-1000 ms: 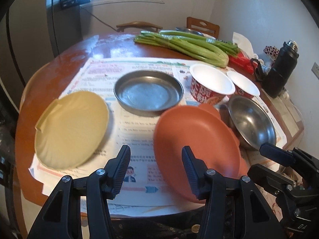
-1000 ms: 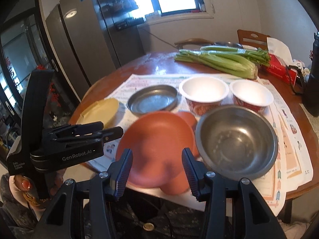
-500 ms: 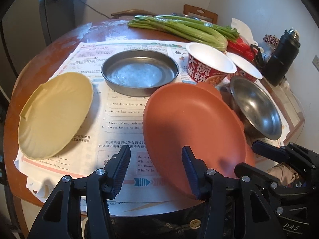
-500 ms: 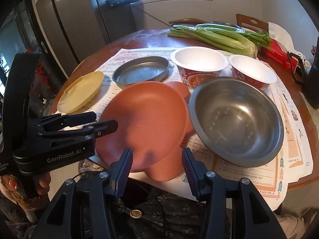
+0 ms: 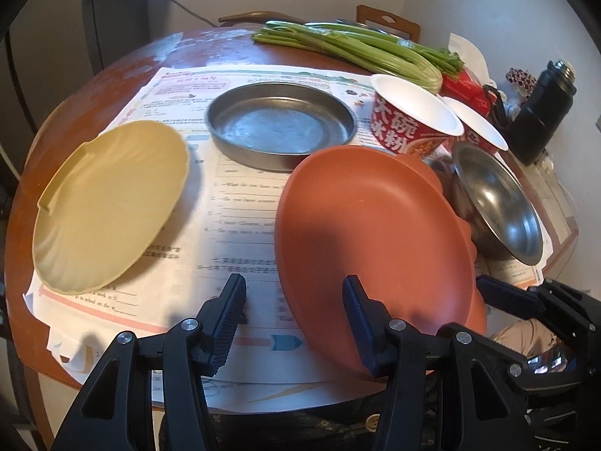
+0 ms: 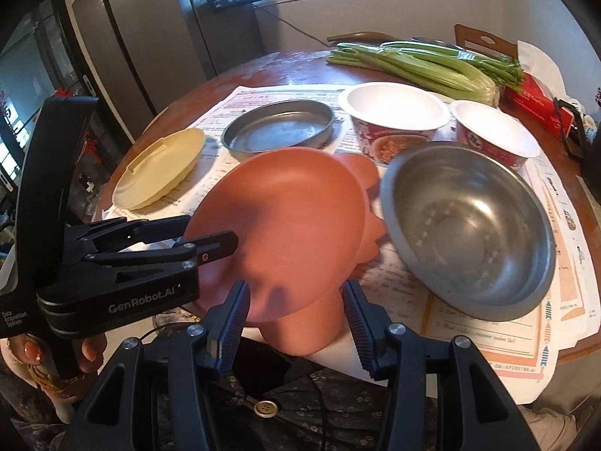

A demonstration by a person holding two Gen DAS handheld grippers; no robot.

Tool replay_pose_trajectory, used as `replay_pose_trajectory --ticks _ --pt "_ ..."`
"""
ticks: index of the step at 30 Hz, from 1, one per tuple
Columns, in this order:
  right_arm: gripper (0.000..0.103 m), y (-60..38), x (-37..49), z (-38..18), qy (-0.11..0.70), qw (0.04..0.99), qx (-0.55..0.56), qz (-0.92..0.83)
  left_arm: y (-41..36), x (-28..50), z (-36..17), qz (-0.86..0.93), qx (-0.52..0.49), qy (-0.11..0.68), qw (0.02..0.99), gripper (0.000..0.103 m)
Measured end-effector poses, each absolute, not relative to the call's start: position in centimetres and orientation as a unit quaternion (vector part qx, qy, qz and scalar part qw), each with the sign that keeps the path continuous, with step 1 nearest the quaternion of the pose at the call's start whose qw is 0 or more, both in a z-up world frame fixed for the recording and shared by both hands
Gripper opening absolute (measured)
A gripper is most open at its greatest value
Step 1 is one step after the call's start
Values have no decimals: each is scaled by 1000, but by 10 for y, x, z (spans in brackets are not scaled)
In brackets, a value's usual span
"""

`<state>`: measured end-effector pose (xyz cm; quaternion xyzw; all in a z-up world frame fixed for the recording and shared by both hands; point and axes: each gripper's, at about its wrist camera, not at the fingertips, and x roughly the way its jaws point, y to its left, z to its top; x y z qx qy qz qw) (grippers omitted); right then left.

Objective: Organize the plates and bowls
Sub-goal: 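Move the left tool to the terracotta plate and grip its rim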

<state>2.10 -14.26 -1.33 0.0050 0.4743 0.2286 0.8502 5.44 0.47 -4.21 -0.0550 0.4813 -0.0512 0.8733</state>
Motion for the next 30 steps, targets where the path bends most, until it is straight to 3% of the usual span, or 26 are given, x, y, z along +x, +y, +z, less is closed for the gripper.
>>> replay_pose_trajectory --ticks 14,30 --pt "51 -98 20 -12 489 820 6 298 41 54 -42 -25 -90 475 875 55" --pt "51 -118 53 -3 474 847 20 238 49 44 -43 -26 -108 472 875 55"
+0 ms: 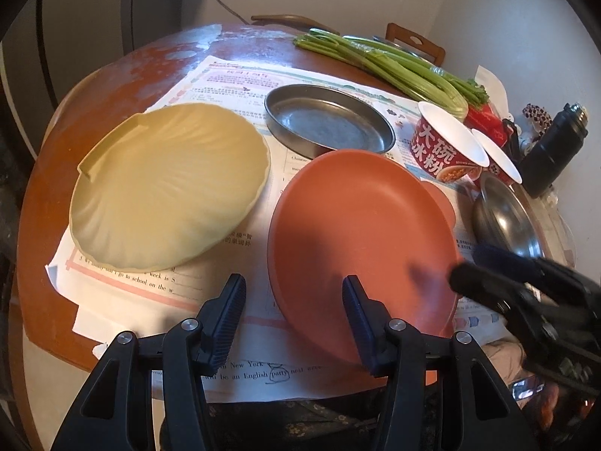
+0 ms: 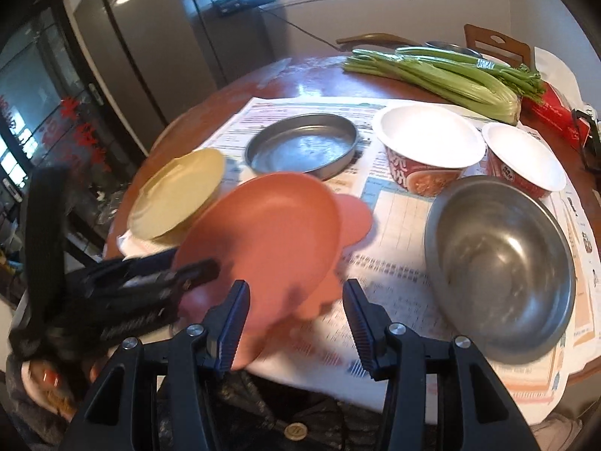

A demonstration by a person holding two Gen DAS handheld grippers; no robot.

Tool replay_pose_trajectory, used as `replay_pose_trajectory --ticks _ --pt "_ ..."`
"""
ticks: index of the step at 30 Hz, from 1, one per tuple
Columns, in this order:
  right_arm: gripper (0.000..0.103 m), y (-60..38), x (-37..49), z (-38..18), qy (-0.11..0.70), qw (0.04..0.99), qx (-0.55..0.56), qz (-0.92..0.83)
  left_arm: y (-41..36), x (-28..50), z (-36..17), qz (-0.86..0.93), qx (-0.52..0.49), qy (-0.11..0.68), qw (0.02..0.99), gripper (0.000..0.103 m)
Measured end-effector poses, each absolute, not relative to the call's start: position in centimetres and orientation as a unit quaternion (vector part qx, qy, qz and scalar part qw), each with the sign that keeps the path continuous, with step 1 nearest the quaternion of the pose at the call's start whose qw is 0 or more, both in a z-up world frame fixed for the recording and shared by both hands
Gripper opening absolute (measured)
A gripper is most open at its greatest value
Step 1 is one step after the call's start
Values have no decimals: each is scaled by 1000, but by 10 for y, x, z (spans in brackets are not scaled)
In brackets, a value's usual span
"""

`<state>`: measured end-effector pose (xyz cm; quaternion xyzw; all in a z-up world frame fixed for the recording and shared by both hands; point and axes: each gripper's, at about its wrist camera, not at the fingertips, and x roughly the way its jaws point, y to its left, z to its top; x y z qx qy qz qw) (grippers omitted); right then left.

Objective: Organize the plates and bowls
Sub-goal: 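Move the left tool to the terracotta plate and grip its rim, then lift the terracotta plate with the left tool over the cream shell plate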

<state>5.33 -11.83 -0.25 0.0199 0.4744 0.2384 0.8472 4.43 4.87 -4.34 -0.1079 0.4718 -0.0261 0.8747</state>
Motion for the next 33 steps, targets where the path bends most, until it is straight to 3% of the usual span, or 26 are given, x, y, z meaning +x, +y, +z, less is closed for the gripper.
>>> replay_pose_trajectory --ticks 11,16,17,33 --pt "51 -96 90 -23 492 845 -22 207 46 37 -44 -16 -114 463 879 54" --pt "51 -89 89 -26 490 842 -16 227 46 39 -44 -18 -123 457 881 46" --pt "51 -87 89 -28 493 838 -13 234 47 39 -44 -20 -126 456 881 39" --pt "50 -91 72 -17 470 850 -7 239 45 35 -33 -23 -117 441 889 39"
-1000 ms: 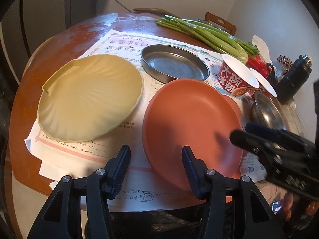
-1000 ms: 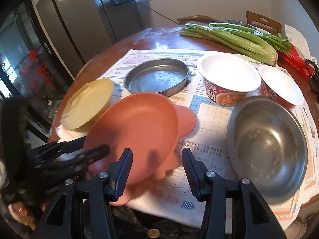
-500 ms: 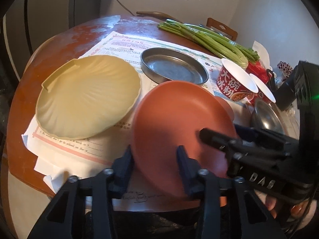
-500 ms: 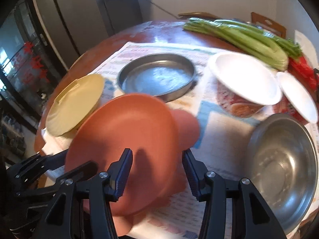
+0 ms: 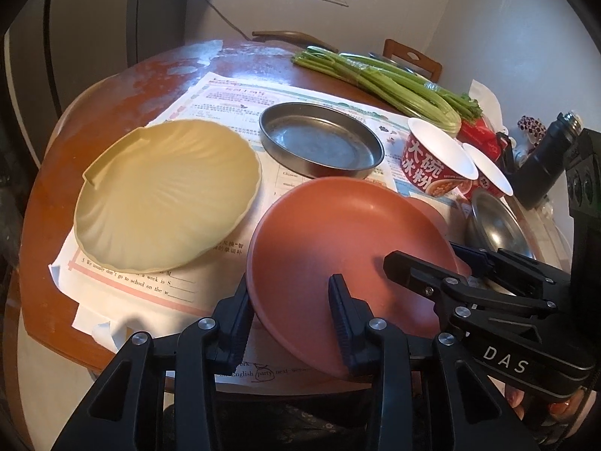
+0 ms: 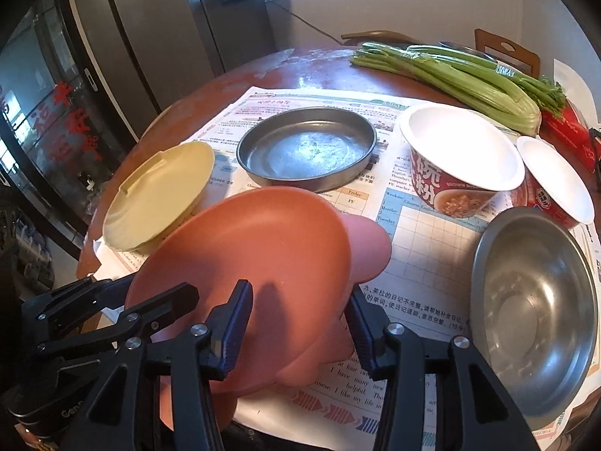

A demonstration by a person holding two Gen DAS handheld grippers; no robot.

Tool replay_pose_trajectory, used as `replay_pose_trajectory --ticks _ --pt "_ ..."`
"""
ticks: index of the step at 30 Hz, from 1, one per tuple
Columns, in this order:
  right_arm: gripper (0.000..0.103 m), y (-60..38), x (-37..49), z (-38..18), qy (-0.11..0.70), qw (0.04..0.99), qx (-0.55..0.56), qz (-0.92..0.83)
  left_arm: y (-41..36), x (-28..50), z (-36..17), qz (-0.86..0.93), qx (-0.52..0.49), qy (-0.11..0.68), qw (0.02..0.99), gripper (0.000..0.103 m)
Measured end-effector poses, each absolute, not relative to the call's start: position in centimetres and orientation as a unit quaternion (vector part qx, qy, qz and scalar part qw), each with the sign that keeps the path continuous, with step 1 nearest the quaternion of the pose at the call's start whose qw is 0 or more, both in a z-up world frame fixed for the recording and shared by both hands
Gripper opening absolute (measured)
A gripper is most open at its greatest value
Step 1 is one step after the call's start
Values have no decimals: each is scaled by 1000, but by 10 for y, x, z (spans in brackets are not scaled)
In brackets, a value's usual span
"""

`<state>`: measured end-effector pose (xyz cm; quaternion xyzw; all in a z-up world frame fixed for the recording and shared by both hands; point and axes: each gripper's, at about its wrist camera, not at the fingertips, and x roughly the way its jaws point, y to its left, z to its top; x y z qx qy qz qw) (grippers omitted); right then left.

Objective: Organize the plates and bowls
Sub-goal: 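Lift the terracotta plate with the left tool over the cream shell plate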

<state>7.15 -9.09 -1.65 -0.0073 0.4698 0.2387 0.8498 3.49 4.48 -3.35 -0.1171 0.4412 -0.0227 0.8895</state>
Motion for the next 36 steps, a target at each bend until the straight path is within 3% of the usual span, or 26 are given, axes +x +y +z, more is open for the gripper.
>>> replay_pose_trajectory --ticks 14,36 --pt "50 -75 64 15 436 861 -19 261 64 23 -6 6 -117 406 906 39" --pt "50 29 90 70 366 862 -80 342 157 26 34 100 -143 346 922 39"
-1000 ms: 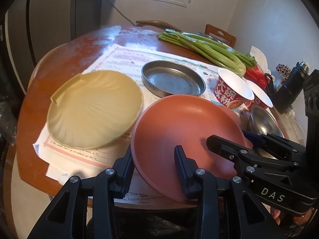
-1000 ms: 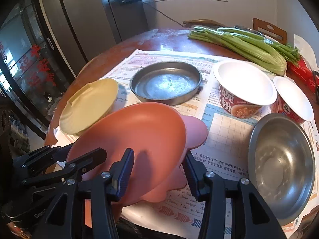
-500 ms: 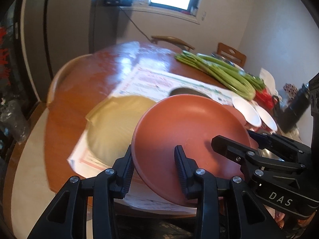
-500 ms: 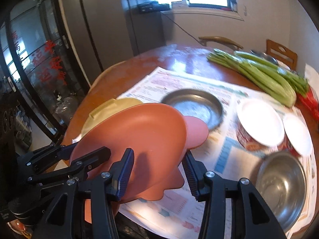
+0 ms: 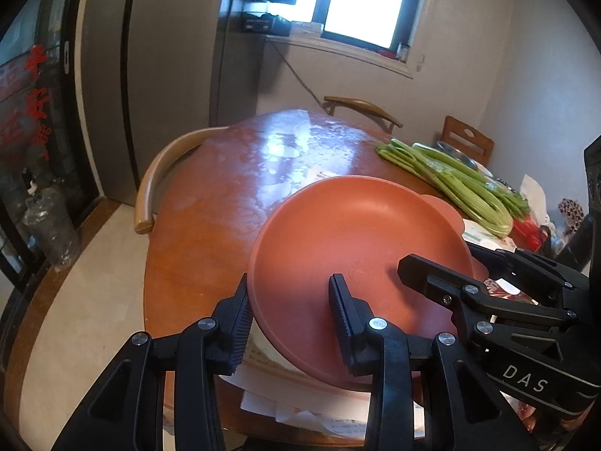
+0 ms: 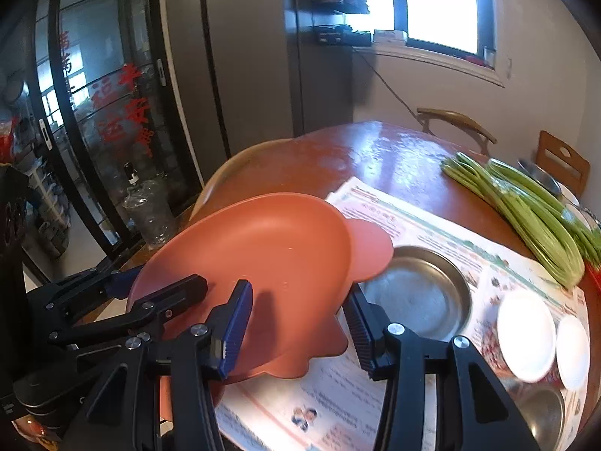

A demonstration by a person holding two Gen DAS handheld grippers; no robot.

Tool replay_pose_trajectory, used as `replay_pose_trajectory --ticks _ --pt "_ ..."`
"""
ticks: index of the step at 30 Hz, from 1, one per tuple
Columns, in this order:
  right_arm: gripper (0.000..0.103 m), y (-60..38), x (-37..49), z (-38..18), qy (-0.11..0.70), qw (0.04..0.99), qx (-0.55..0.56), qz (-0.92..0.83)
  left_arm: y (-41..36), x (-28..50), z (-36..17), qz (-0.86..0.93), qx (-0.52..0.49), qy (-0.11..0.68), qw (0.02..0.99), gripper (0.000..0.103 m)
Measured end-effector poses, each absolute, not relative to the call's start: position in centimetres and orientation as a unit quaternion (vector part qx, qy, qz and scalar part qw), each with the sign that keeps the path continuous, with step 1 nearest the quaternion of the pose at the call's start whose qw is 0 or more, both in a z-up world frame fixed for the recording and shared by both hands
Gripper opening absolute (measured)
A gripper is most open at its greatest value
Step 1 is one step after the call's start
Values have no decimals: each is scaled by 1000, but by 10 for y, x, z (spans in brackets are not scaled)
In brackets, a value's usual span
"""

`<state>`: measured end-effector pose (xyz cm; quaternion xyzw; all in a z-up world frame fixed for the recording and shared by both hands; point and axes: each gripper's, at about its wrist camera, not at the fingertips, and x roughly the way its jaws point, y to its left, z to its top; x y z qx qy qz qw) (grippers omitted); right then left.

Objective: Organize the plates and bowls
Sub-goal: 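Lift the terracotta plate with the left tool over the cream shell plate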

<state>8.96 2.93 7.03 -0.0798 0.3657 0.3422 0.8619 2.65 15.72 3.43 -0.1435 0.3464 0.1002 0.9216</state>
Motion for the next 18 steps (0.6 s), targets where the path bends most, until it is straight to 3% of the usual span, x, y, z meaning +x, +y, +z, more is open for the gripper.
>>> replay_pose_trajectory --ticks 18 --pt "50 37 107 15 417 840 -67 342 156 44 -19 110 -143 392 902 39"
